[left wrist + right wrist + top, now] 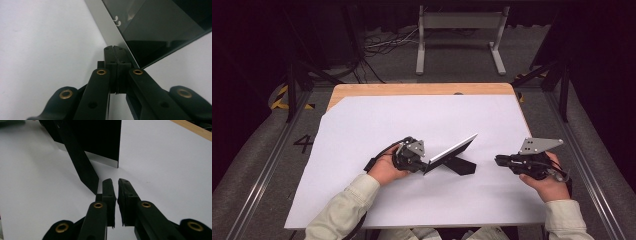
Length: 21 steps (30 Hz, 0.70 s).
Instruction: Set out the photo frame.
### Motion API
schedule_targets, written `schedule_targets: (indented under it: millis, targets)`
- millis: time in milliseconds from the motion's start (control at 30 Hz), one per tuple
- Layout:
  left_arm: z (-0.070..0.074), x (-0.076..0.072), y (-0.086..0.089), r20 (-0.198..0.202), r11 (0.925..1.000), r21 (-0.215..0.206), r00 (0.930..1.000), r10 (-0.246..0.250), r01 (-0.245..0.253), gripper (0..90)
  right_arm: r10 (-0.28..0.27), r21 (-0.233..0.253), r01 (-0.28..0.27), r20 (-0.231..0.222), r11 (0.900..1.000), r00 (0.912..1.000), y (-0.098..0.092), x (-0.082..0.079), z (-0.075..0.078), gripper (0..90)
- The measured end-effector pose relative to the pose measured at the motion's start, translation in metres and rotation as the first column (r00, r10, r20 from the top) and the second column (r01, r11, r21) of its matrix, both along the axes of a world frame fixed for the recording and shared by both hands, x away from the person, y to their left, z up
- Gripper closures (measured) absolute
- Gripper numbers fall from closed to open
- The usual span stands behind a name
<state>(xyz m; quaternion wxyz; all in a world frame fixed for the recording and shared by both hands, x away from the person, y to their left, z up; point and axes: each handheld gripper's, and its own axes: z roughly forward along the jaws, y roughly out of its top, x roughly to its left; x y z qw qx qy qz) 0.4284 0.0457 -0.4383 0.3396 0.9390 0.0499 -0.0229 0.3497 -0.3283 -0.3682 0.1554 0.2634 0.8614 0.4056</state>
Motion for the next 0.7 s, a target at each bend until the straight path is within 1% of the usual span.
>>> schedule_targets:
  millis: [100, 233, 467, 700]
  targets:
    - [0.000, -0.005, -0.002, -0.014, 0.9996, 0.010, 0.9996, -0.025, 0.025, 90.0, 0.003, -0.001, -0.003, 0.003, 1.000, 1.0000, 0.001, 0.000, 0.001, 83.4]
    - [0.001, -0.011, -0.006, -0.017, 0.9974, 0.022, 0.9975, -0.068, 0.068, 90.0, 0.007, -0.001, -0.007, 0.005, 1.000, 1.0000, 0.002, 0.001, 0.002, 83.3]
    - [0.001, -0.023, -0.016, -0.037, 0.9893, 0.040, 0.9897, -0.139, 0.140, 90.0, 0.014, -0.003, -0.014, 0.007, 1.000, 0.9999, 0.004, 0.002, 0.002, 83.2]
    - [0.001, -0.034, -0.029, -0.046, 0.9813, 0.036, 0.9812, -0.188, 0.189, 90.0, 0.016, -0.005, -0.016, 0.009, 1.000, 0.9998, 0.005, 0.001, 0.004, 83.0]
